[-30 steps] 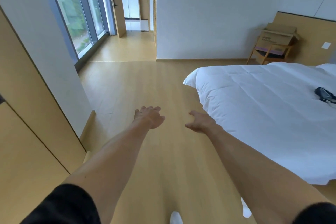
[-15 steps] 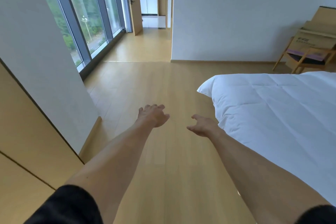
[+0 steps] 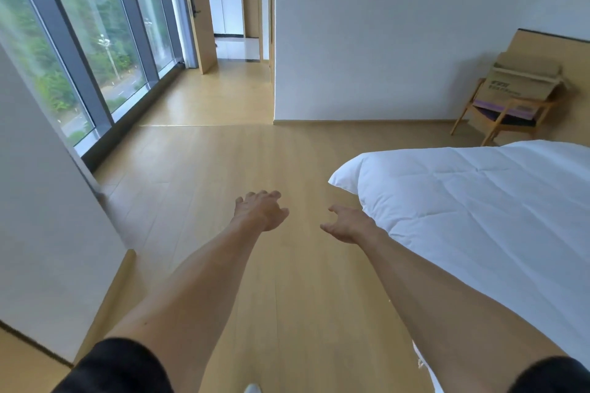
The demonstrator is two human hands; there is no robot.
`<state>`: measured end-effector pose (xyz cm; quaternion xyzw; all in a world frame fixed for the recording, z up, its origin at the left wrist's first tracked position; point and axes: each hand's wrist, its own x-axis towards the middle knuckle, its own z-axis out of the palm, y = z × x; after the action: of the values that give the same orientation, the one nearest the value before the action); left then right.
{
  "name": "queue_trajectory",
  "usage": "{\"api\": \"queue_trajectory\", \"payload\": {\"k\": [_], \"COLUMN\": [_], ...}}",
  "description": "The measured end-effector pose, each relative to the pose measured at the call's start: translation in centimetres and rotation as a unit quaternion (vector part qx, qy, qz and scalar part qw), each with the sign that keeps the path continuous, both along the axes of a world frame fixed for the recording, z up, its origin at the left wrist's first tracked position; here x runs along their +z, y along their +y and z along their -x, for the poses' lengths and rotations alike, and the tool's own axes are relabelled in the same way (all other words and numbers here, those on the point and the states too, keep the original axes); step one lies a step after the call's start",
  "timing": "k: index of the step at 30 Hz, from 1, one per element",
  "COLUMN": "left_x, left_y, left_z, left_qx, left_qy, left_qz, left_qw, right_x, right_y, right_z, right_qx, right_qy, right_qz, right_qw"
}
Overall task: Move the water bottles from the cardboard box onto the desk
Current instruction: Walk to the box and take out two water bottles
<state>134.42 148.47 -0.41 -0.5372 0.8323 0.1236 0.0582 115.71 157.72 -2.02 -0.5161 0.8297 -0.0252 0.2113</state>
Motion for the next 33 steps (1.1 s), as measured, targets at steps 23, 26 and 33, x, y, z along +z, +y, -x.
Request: {"api": "queue_trajectory", "payload": {"k": [23, 26, 33], "left_x": [-0.7, -0.6, 1.3], "left_y": [-35.8, -40.5, -52.2], "left_z": [8.6, 11.3, 17.8], "left_qx": [-0.045, -0.037, -0.012], "left_qy": [-0.021, -0.029, -0.061], "left_qz": [0.004, 0.009, 0.019], "left_qw": [0.999, 0.999, 0.998], "right_x": [0.0, -0.5, -0.3], "right_y": [-35.5, -40.9, -52.8], "right_z": [7.5, 10.5, 17.5], "right_qx": [-0.028, -0.017, 0.011], "right_qy": [0.013, 0.016, -0.006], "right_qz": [-0.001, -0.001, -0.003], "right_qw": [1.0, 1.0, 1.0]}}
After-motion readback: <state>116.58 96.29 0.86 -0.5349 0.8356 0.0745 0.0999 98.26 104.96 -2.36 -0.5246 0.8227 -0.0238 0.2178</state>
